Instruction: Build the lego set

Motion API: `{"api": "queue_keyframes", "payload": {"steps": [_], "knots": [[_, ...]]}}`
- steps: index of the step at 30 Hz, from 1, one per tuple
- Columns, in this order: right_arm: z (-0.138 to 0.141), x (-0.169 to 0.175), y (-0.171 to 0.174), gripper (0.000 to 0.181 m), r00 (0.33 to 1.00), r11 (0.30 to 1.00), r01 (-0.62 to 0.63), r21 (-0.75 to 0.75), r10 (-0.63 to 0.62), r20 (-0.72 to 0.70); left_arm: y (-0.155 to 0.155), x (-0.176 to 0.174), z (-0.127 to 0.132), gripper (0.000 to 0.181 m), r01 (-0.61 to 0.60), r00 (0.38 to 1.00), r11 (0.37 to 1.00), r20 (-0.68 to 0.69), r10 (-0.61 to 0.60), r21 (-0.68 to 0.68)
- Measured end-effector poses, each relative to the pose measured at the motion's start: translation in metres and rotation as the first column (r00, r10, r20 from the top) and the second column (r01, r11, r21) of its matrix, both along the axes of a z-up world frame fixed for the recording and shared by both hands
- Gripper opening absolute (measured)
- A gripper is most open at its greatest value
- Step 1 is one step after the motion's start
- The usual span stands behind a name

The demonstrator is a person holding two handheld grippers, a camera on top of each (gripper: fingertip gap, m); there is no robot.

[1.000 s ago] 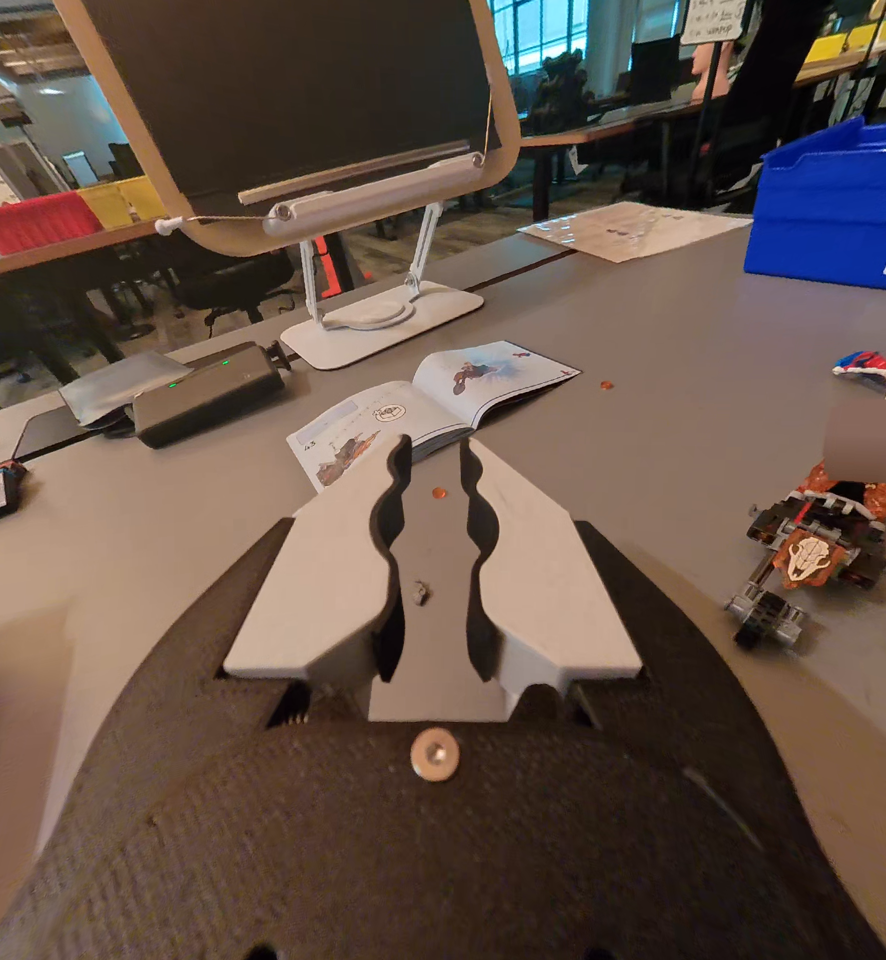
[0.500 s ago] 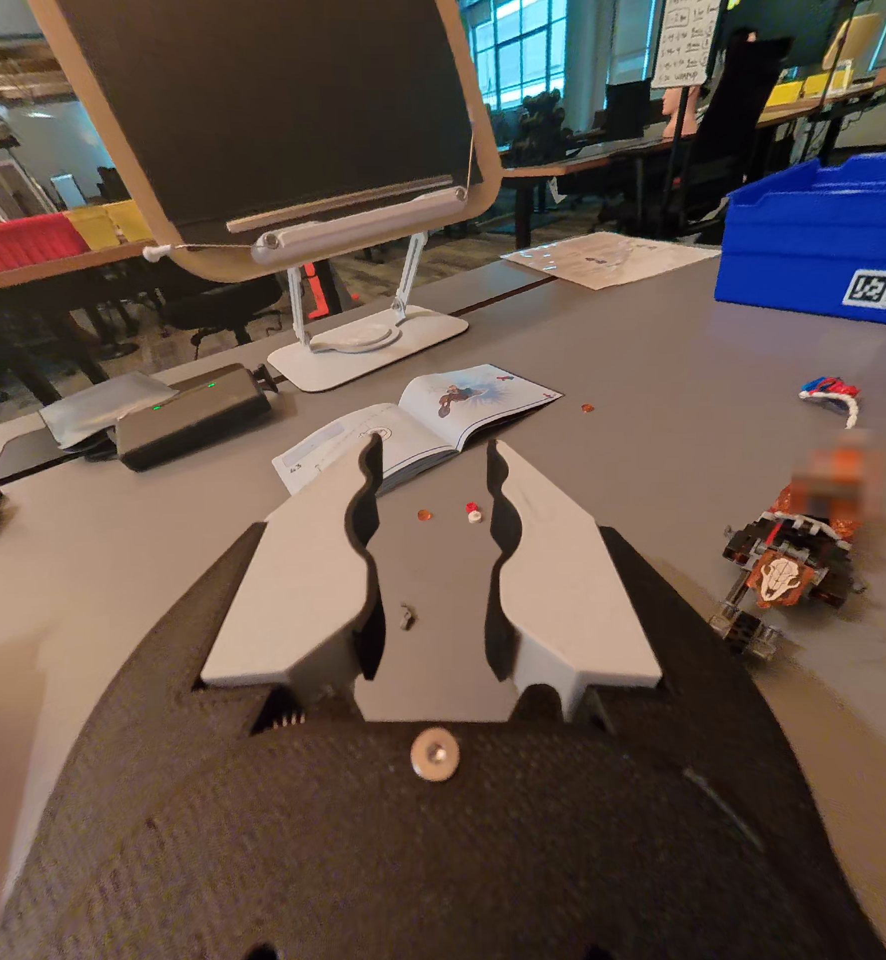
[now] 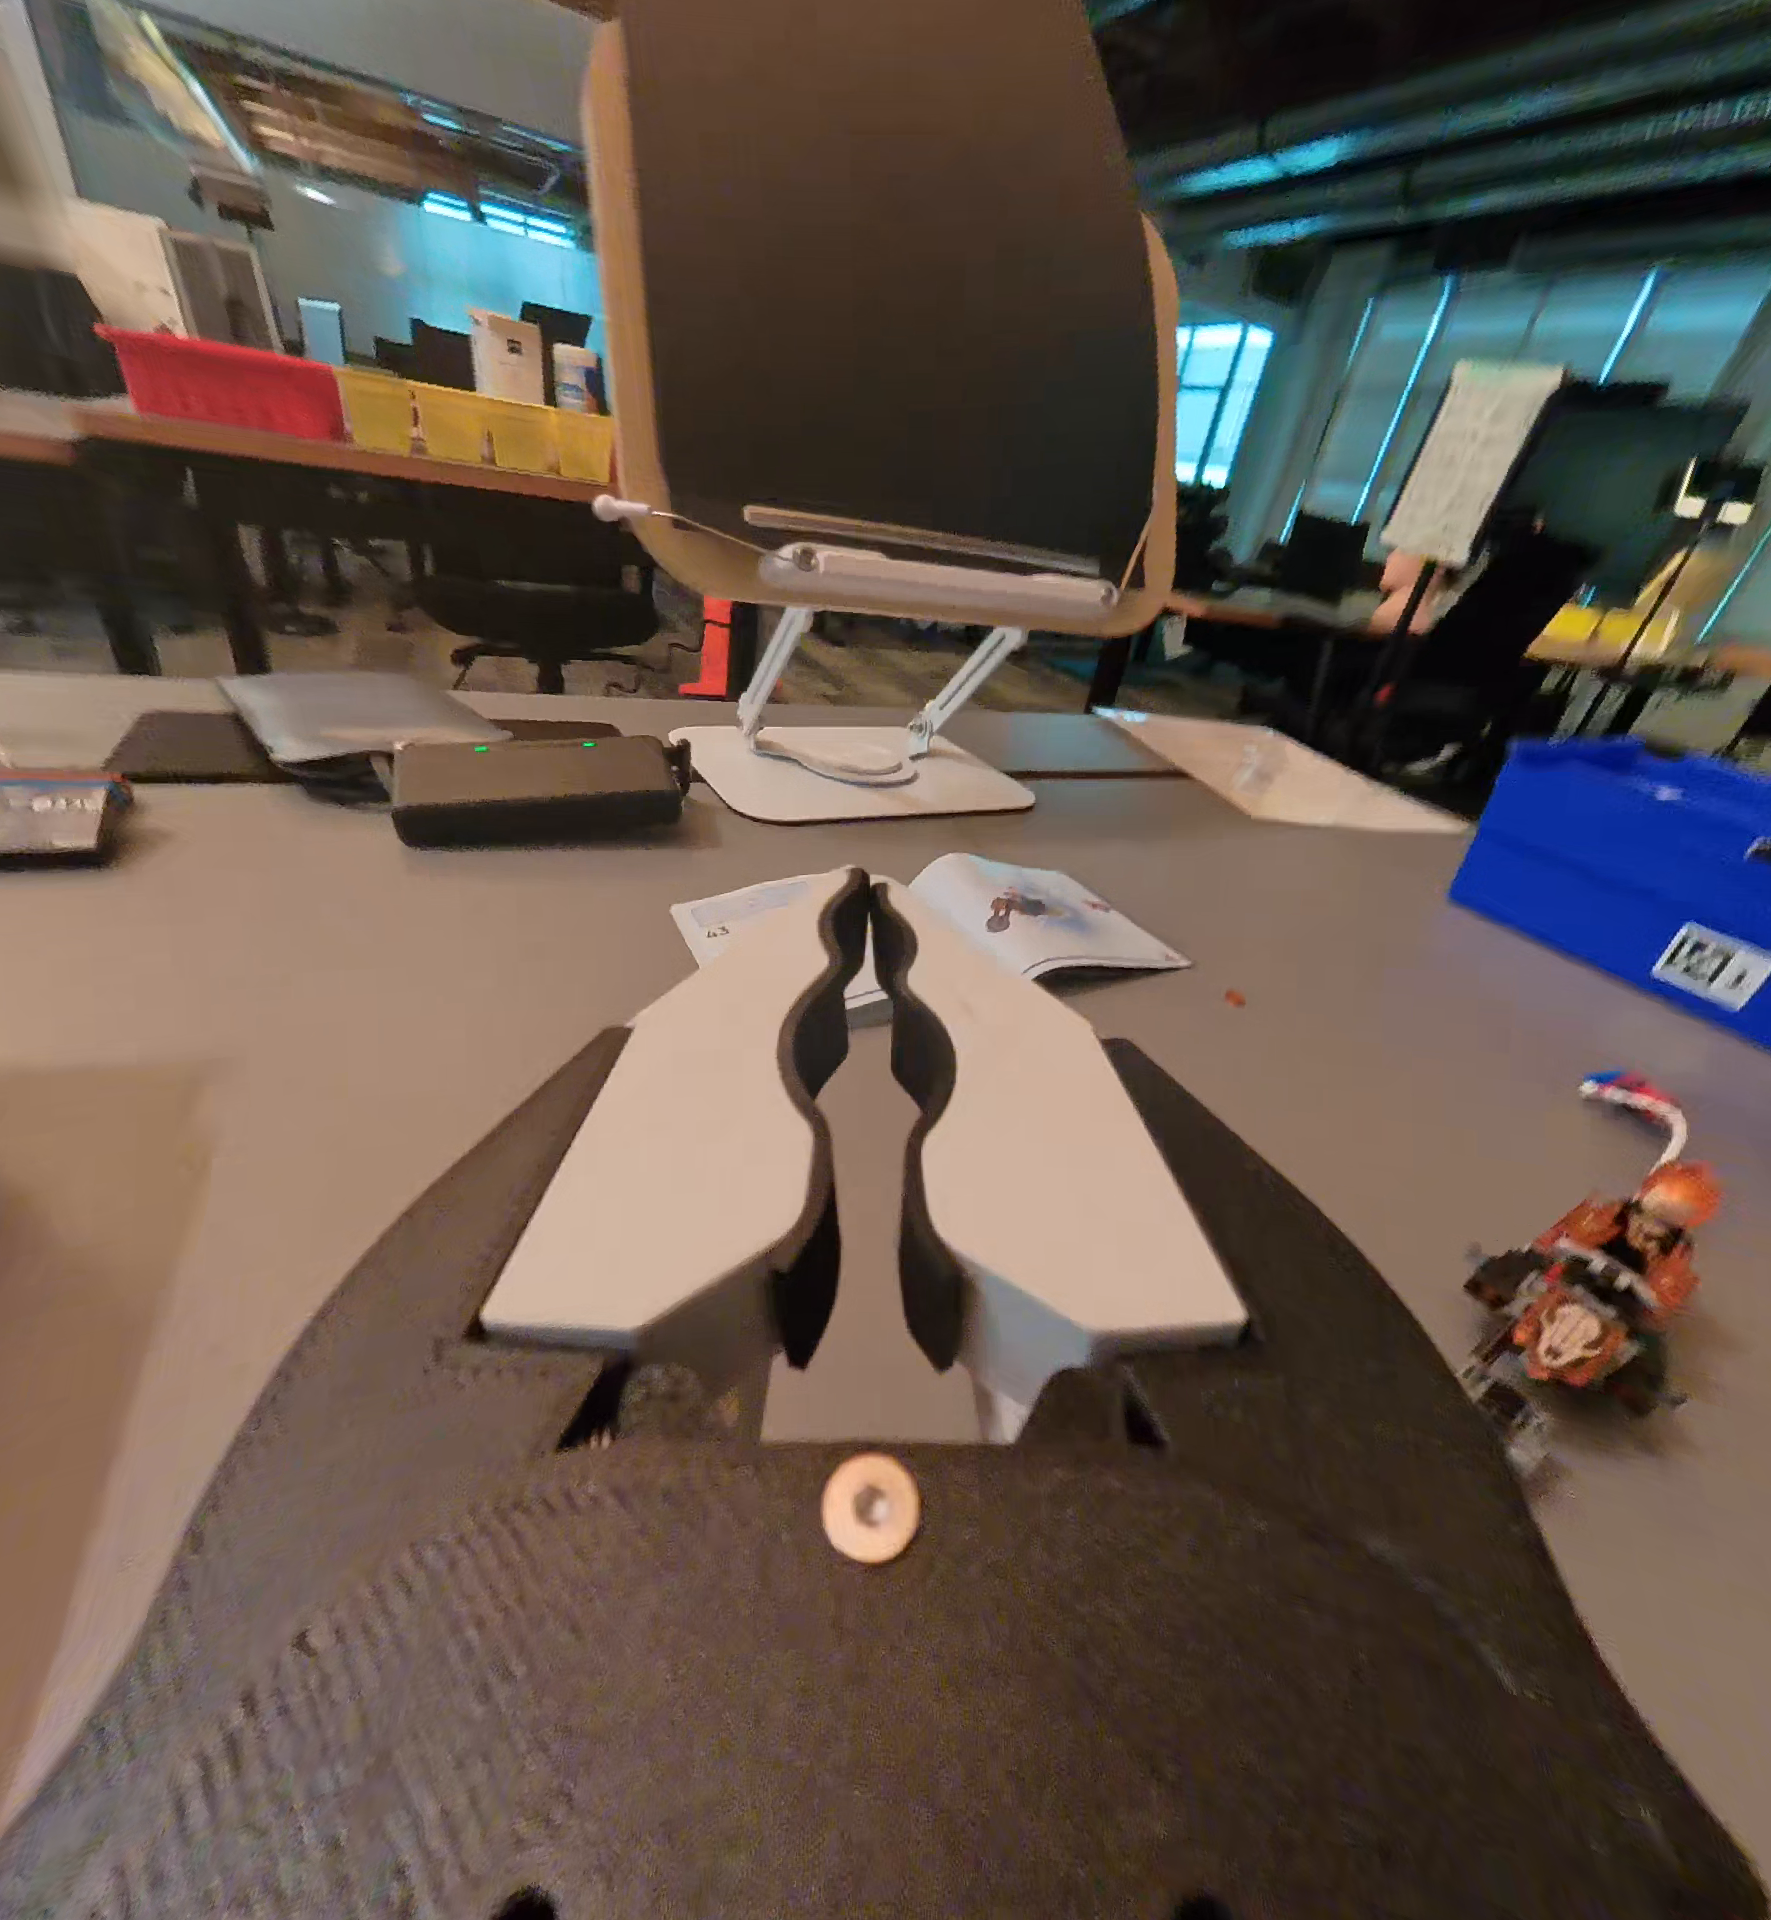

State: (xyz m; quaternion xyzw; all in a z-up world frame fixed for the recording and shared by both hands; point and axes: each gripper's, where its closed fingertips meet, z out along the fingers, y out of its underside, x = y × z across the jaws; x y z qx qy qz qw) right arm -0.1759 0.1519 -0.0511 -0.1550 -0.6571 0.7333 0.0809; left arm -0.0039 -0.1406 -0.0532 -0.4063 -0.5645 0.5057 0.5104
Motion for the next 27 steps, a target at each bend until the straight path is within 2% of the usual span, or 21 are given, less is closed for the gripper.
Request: {"api": "queue_keyframes", "payload": {"steps": [3, 6, 12, 17, 23, 27], "knots": [[0.000, 0.000, -0.001, 0.025, 1.000, 1.000, -0.002, 0.002, 0.002, -0.007, -0.011, 0.005, 0.000, 0.000, -0.018, 0.999, 0.997, -0.025, 0.020, 0.071], [0.001, -0.001, 0.000, 0.026, 1.000, 1.000, -0.006, -0.014, 0.006, 0.006, -0.009, 0.002, -0.004, 0.000, -0.014, 1.000, 0.999, 0.001, 0.014, 0.052], [0.003, -0.003, 0.002, 0.031, 0.999, 0.999, -0.012, -0.047, 0.014, 0.038, 0.018, -0.014, -0.021, 0.000, 0.139, 0.984, 0.990, 0.111, -0.140, 0.021], [0.000, -0.001, 0.000, 0.030, 0.998, 0.999, -0.030, -0.039, 0.033, 0.061, 0.020, -0.014, -0.020, 0.005, 0.156, 0.983, 0.987, 0.094, -0.158, 0.027], [0.000, 0.000, 0.000, 0.031, 0.993, 0.997, -0.053, -0.055, 0.059, 0.100, 0.019, -0.012, -0.018, 0.013, 0.190, 0.980, 0.975, 0.042, -0.196, 0.118], [0.000, 0.000, 0.000, 0.032, 0.992, 0.997, -0.058, -0.059, 0.064, 0.107, 0.023, -0.014, -0.020, 0.017, 0.199, 0.976, 0.974, 0.066, -0.207, 0.108]]}}
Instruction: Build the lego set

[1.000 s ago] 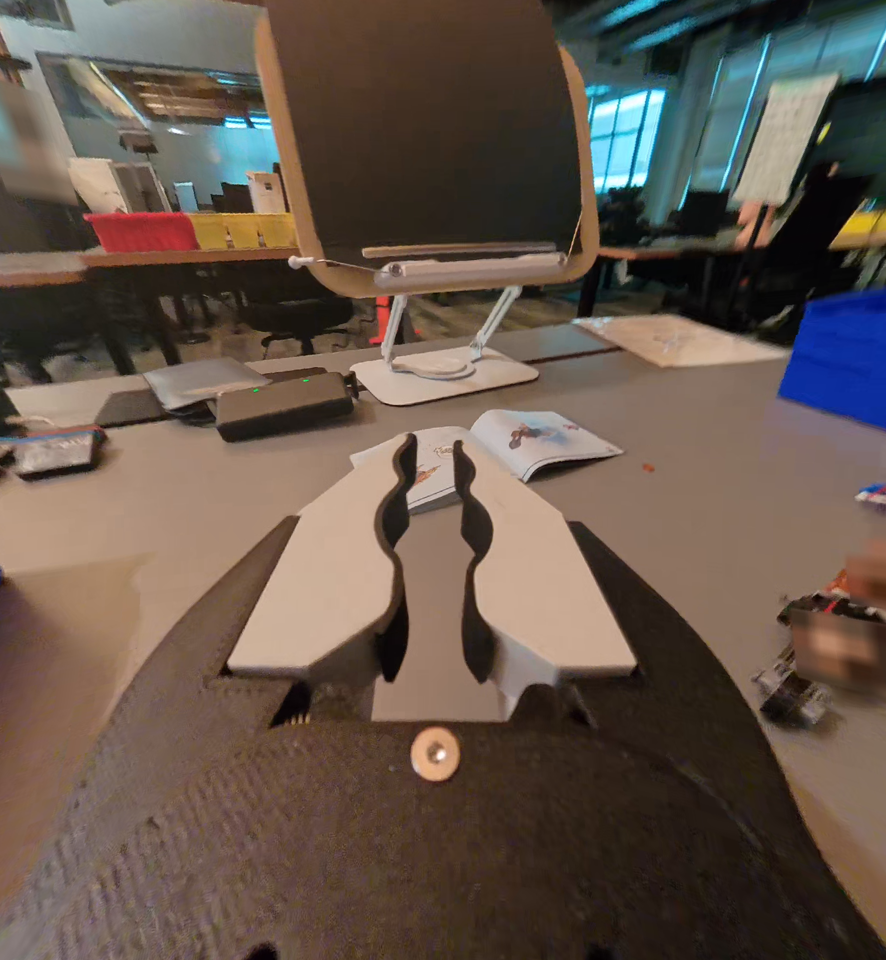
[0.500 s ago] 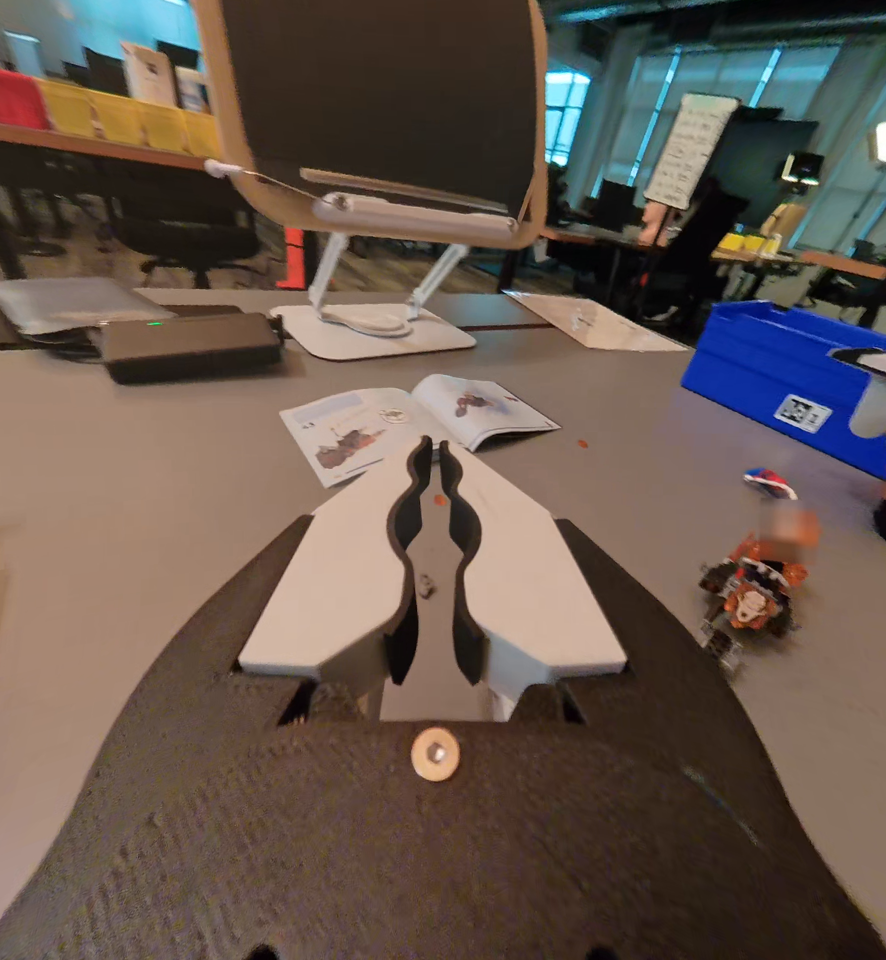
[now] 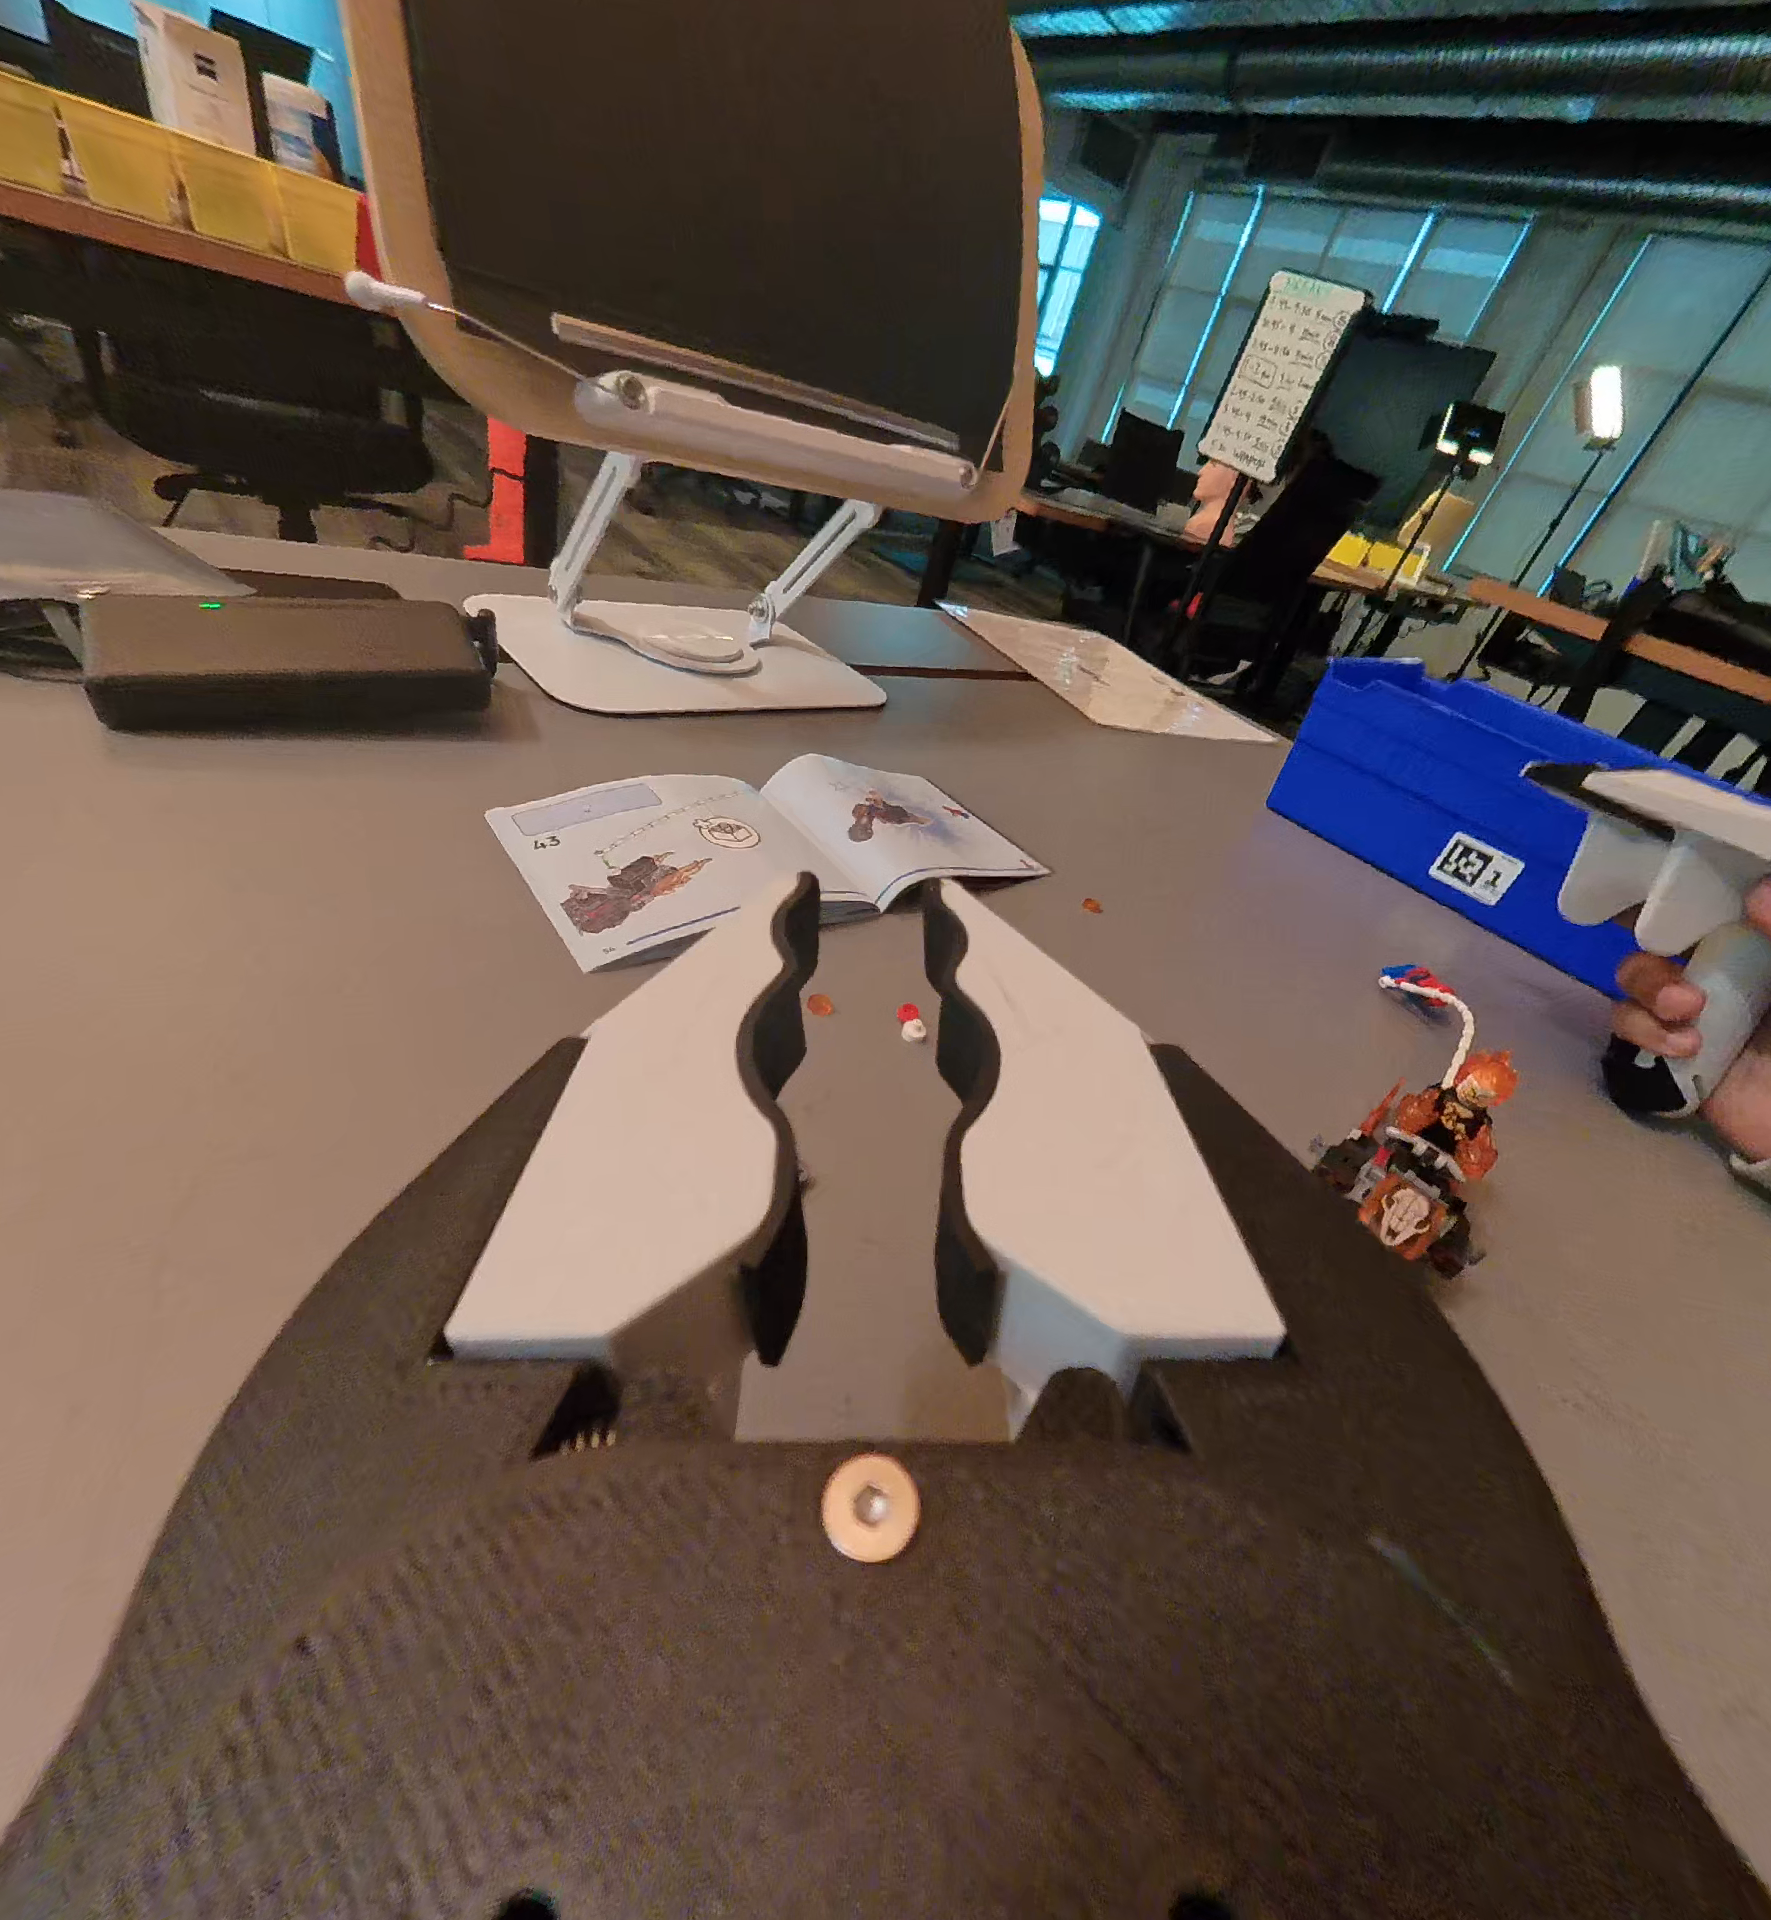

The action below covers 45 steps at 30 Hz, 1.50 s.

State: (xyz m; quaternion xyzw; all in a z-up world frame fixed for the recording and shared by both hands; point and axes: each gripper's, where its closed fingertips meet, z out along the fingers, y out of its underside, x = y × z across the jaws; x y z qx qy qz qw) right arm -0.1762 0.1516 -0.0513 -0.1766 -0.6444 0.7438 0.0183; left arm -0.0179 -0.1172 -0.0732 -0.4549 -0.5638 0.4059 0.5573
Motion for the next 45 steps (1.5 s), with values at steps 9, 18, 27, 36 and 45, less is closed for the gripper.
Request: {"api": "queue_keyframes", "payload": {"steps": [9, 18, 27, 36, 45], "knots": [[-0.001, 0.001, -0.001, 0.032, 0.999, 1.000, -0.022, -0.007, 0.022, 0.026, 0.018, -0.008, -0.008, 0.024, 0.037, 0.996, 0.988, 0.081, -0.024, -0.151], [-0.001, 0.002, -0.001, 0.033, 0.999, 0.999, -0.032, -0.011, 0.033, 0.036, 0.018, -0.009, -0.009, 0.056, 0.026, 0.996, 0.992, 0.088, -0.015, -0.125], [0.000, 0.003, -0.002, 0.033, 0.999, 0.999, -0.038, -0.016, 0.039, 0.038, 0.075, -0.013, -0.014, 0.068, 0.264, 0.963, 0.918, 0.131, -0.235, -0.296], [0.000, 0.003, -0.002, 0.034, 0.998, 0.999, -0.044, -0.020, 0.045, 0.043, 0.075, -0.011, -0.015, 0.060, 0.317, 0.945, 0.938, 0.131, -0.300, -0.140], [0.000, 0.003, -0.002, 0.034, 0.998, 0.999, -0.044, -0.022, 0.045, 0.043, 0.074, -0.012, -0.015, 0.065, 0.298, 0.951, 0.942, 0.135, -0.279, -0.152]]}}
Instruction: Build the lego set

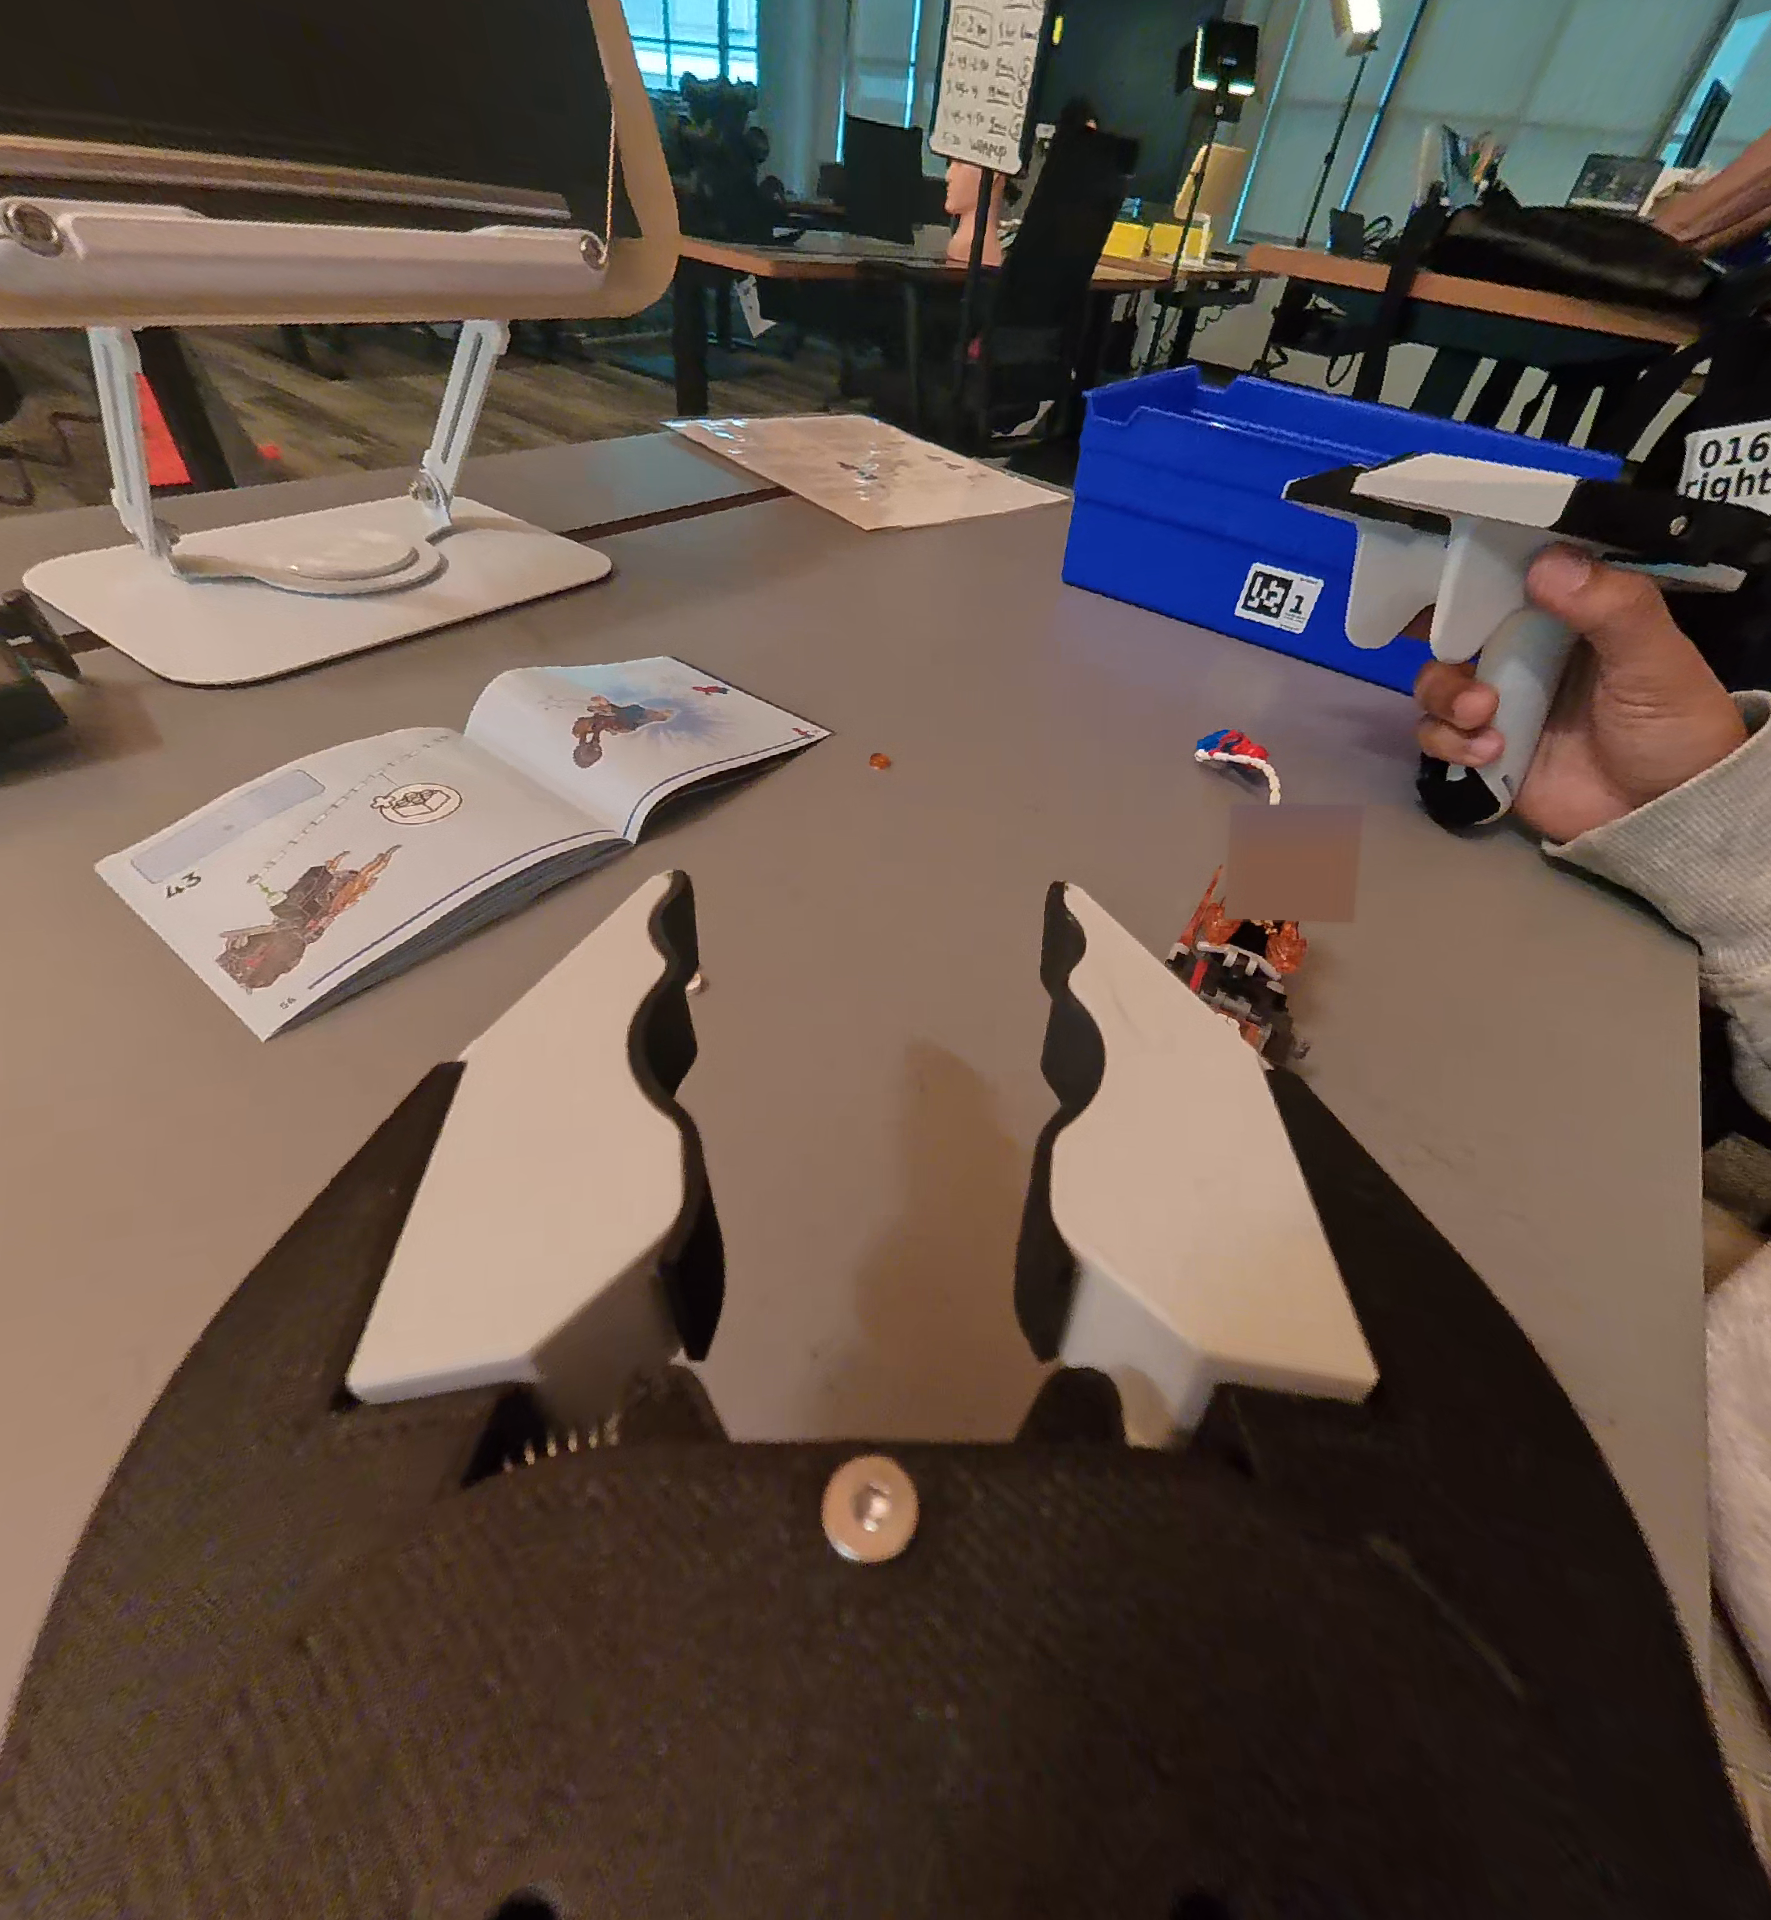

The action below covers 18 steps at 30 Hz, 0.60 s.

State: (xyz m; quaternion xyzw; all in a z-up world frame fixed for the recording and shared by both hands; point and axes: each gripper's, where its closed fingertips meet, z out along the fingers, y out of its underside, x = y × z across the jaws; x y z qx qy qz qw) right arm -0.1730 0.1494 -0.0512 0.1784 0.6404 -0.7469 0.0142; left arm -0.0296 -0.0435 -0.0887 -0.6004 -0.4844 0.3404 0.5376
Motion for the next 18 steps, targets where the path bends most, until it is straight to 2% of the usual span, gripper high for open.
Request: {"api": "queue_keyframes", "payload": {"steps": [10, 18], "knots": [[0.000, 0.000, 0.000, 0.035, 1.000, 1.000, -0.003, -0.004, 0.003, 0.003, 0.003, 0.002, 0.001, 0.062, 0.030, 1.000, 0.999, -0.008, -0.030, 0.017], [0.000, 0.000, -0.001, 0.035, 1.000, 1.000, -0.003, -0.002, 0.003, 0.002, 0.025, 0.008, 0.000, 0.056, 0.156, 0.988, 0.986, 0.011, -0.157, 0.058]]}}
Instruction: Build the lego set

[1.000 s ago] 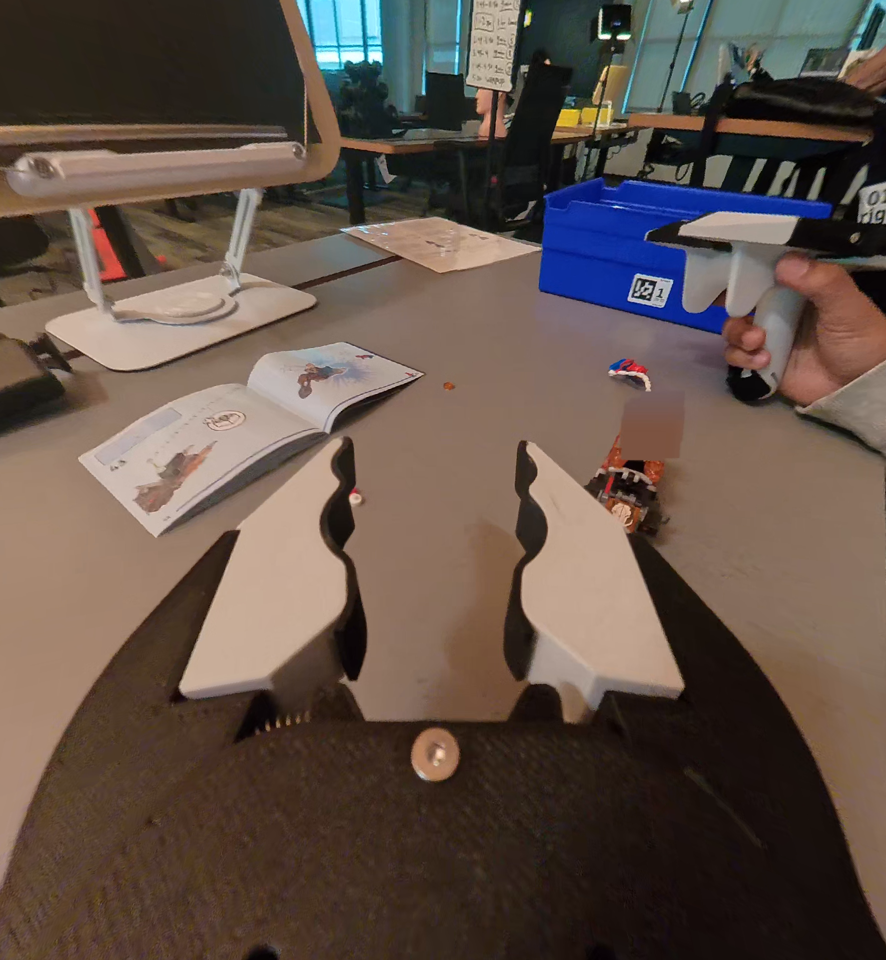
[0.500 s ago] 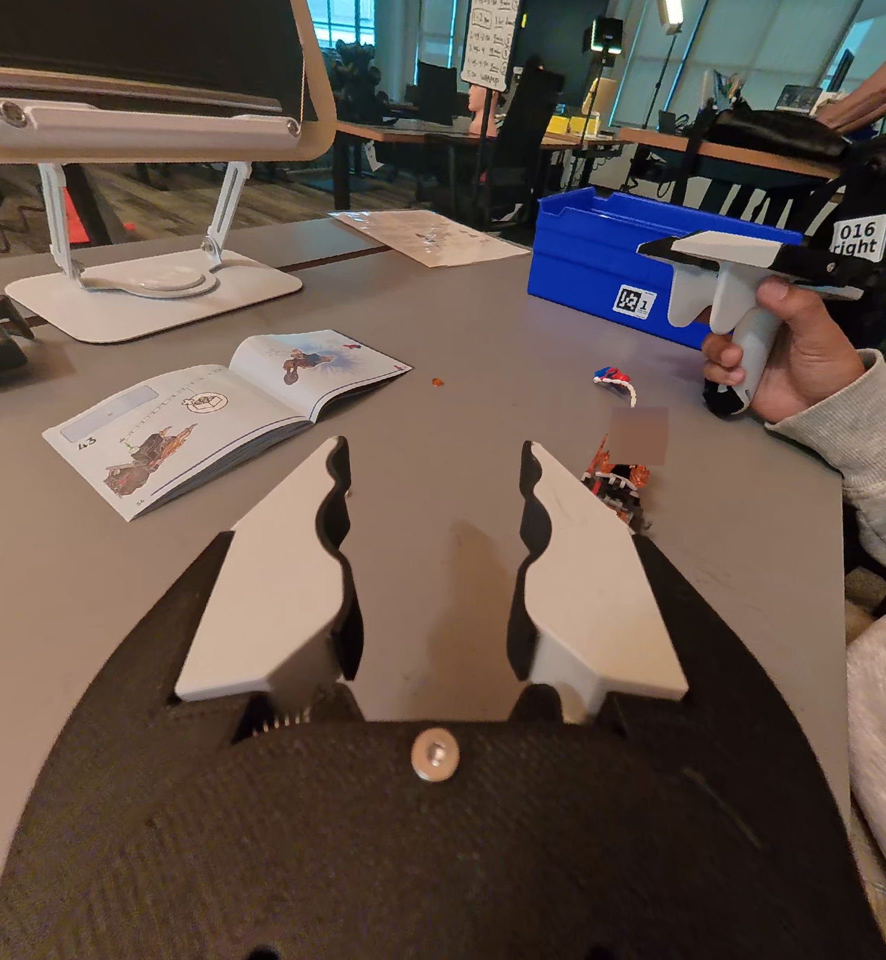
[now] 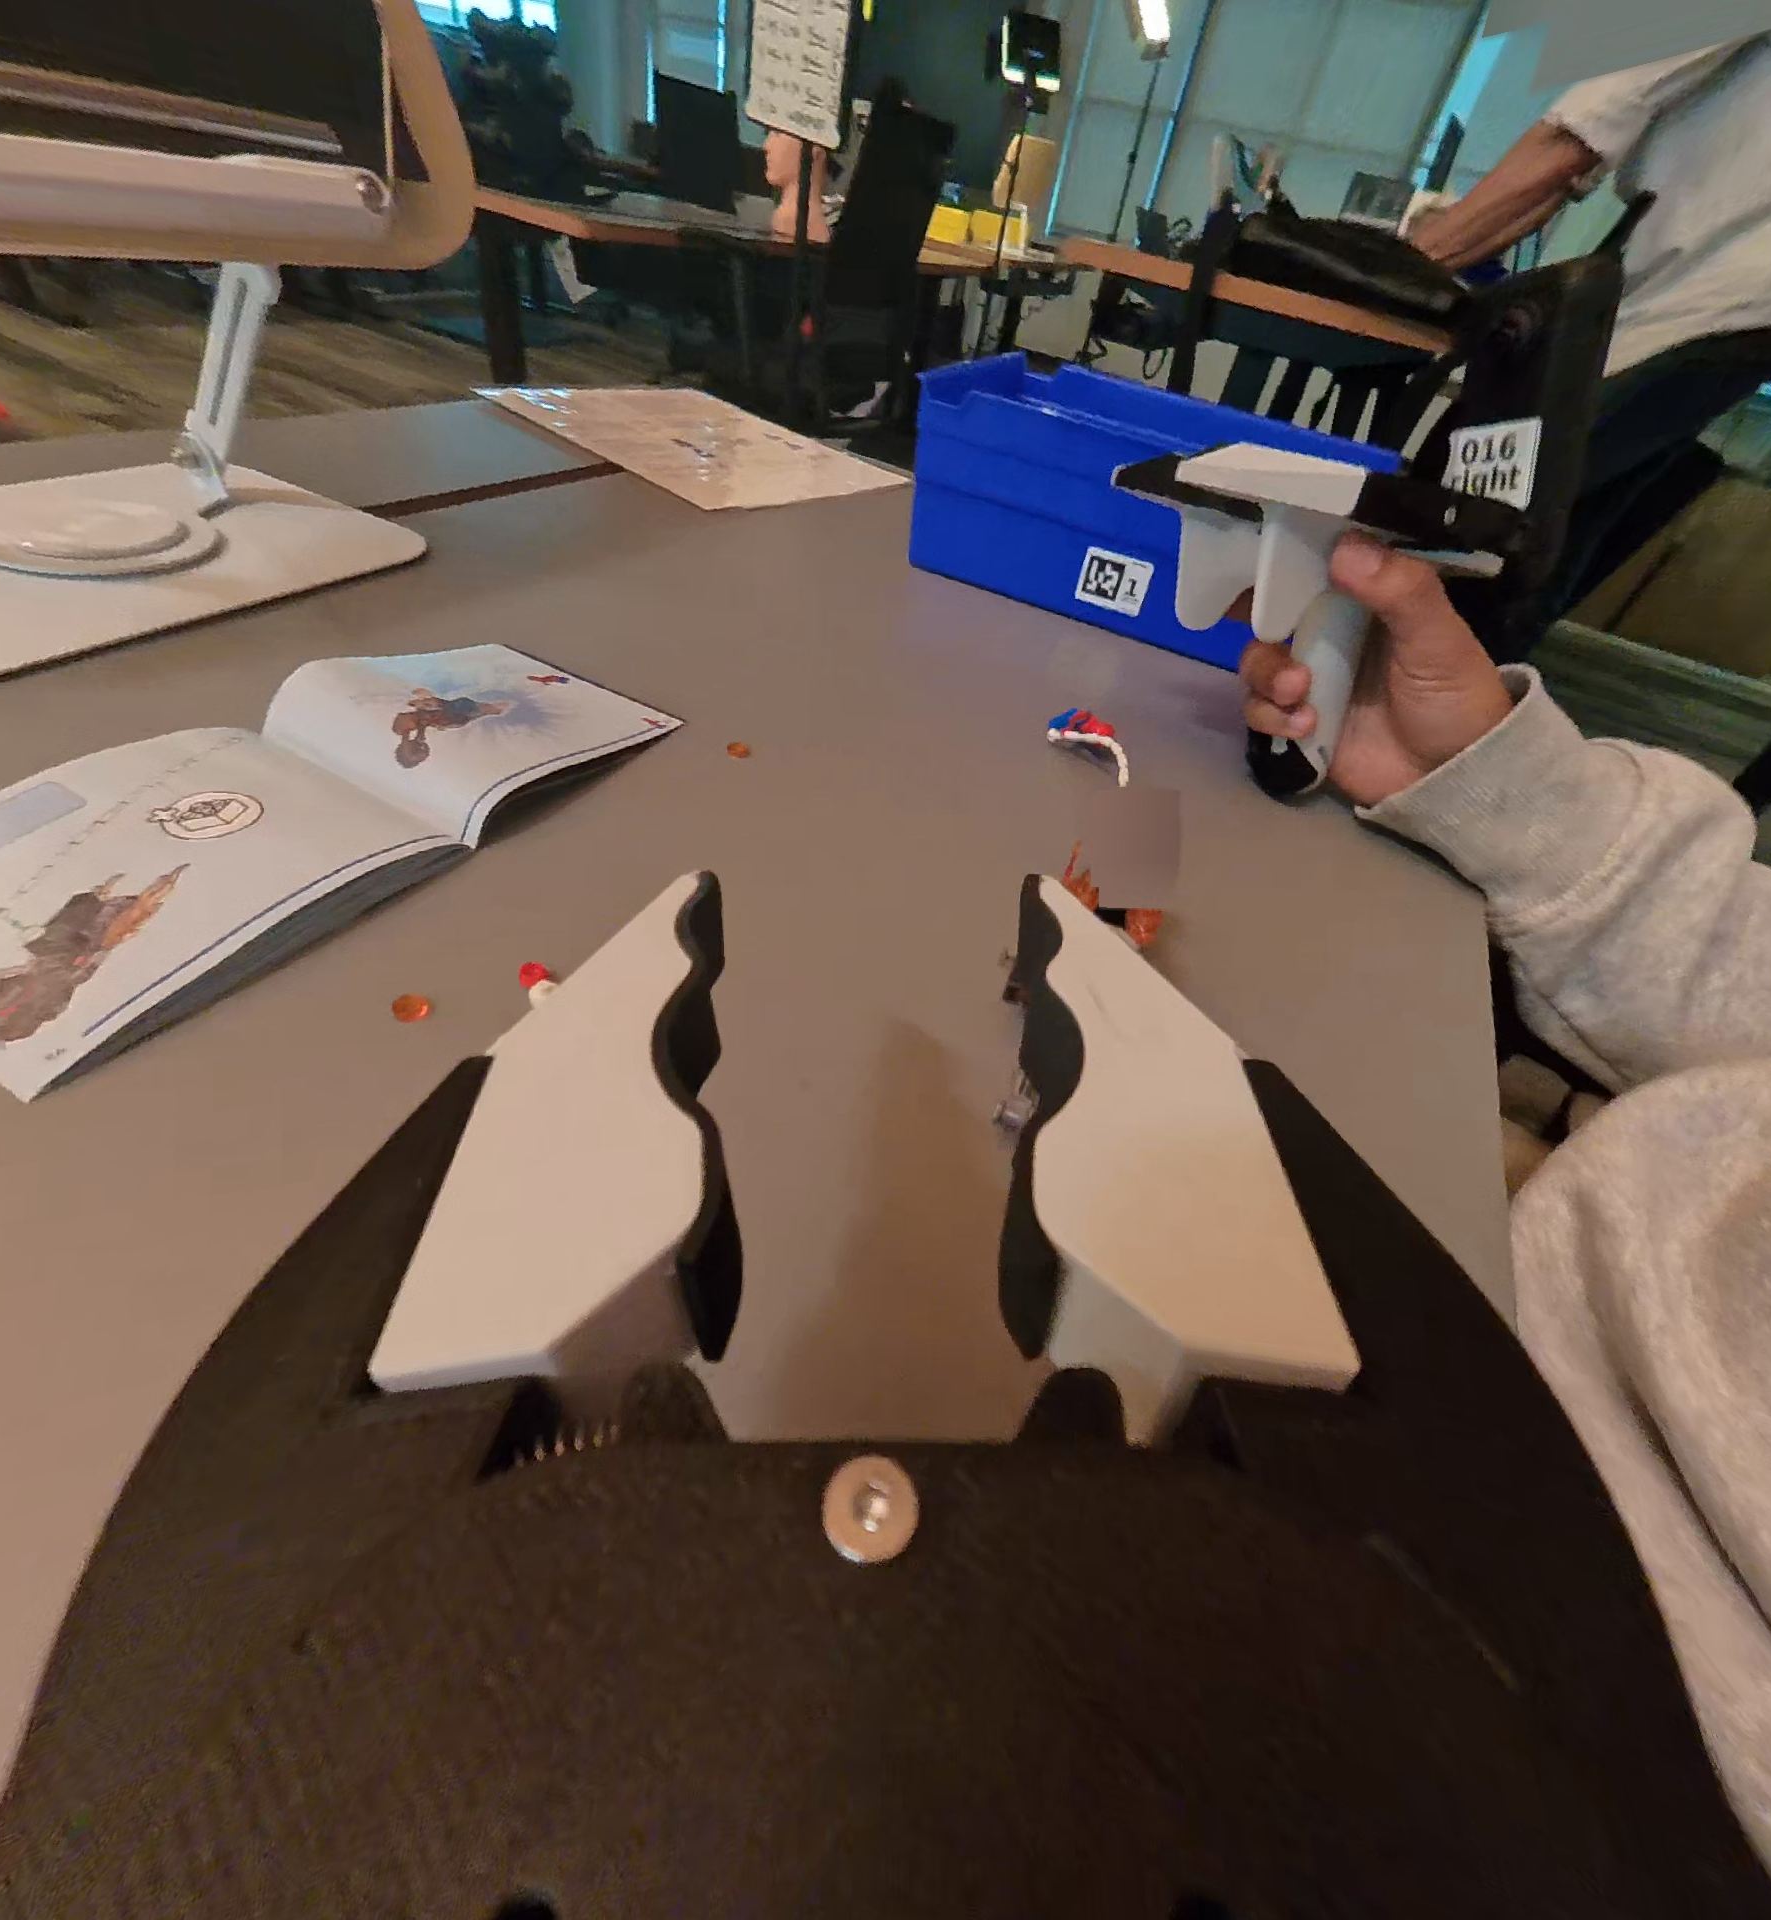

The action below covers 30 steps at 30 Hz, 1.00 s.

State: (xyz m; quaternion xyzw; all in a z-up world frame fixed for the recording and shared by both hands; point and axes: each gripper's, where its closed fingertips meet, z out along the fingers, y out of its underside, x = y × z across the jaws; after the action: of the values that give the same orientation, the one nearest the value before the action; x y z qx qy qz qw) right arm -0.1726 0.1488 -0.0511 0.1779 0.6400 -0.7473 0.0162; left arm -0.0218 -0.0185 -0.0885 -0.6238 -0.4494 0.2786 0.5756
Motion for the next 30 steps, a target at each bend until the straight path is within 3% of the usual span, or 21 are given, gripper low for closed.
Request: {"api": "queue_keyframes", "payload": {"steps": [6, 30], "knots": [[0.000, 0.000, -0.001, 0.036, 1.000, 1.000, -0.007, 0.000, 0.007, 0.008, -0.013, 0.001, 0.010, 0.056, -0.004, 1.000, 0.987, -0.030, 0.009, 0.161], [0.000, 0.001, -0.001, 0.036, 1.000, 1.000, -0.016, -0.008, 0.016, 0.017, -0.016, -0.001, 0.008, 0.055, -0.039, 0.999, 0.988, -0.016, 0.042, 0.150]]}}
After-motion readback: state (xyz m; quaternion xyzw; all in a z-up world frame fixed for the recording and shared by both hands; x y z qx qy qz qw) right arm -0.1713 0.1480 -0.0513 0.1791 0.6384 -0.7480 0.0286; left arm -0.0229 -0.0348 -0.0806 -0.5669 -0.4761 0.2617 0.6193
